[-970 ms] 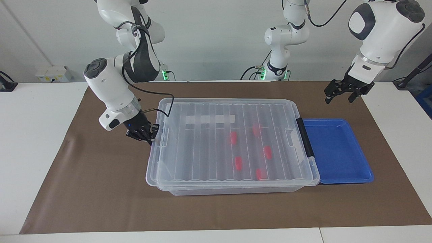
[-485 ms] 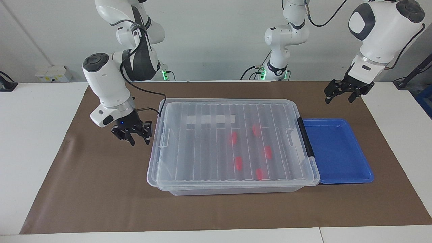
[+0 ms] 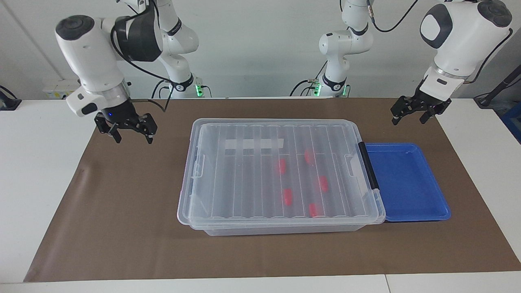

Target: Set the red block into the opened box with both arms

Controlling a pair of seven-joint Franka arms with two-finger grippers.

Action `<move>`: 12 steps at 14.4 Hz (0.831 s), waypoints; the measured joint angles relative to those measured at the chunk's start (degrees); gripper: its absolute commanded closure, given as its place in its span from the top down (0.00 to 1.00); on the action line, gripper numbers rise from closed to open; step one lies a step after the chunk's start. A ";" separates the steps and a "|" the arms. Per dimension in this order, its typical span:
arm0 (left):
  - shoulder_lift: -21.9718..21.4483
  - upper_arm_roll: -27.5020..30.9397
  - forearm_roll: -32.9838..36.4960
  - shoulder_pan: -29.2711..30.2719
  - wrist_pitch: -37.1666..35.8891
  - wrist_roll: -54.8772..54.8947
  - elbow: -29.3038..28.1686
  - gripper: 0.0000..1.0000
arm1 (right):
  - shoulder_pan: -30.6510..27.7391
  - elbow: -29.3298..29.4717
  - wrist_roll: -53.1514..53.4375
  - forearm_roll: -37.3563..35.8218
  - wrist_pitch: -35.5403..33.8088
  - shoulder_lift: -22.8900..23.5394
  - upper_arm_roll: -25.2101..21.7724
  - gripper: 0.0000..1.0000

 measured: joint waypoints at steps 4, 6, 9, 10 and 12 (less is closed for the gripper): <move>0.00 -0.07 -0.02 -0.02 0.03 -0.04 0.00 1.00 | -0.50 1.04 0.21 0.02 -8.81 -4.28 0.24 1.00; 0.00 -0.07 -0.03 -0.02 0.06 -0.05 0.00 1.00 | -0.50 0.83 0.22 0.08 -8.76 -4.13 0.48 1.00; 0.00 -0.07 -0.04 -0.02 0.07 -0.06 0.00 1.00 | -0.50 0.81 0.15 0.13 -9.02 -3.77 0.53 1.00; 0.00 -0.07 -0.04 -0.02 0.07 -0.06 0.00 1.00 | -0.51 0.87 -0.10 0.15 -9.43 -3.77 0.52 1.00; 0.00 -0.07 -0.04 -0.02 0.07 -0.06 0.00 1.00 | -0.82 1.00 -0.88 0.80 -10.71 -3.77 0.32 1.00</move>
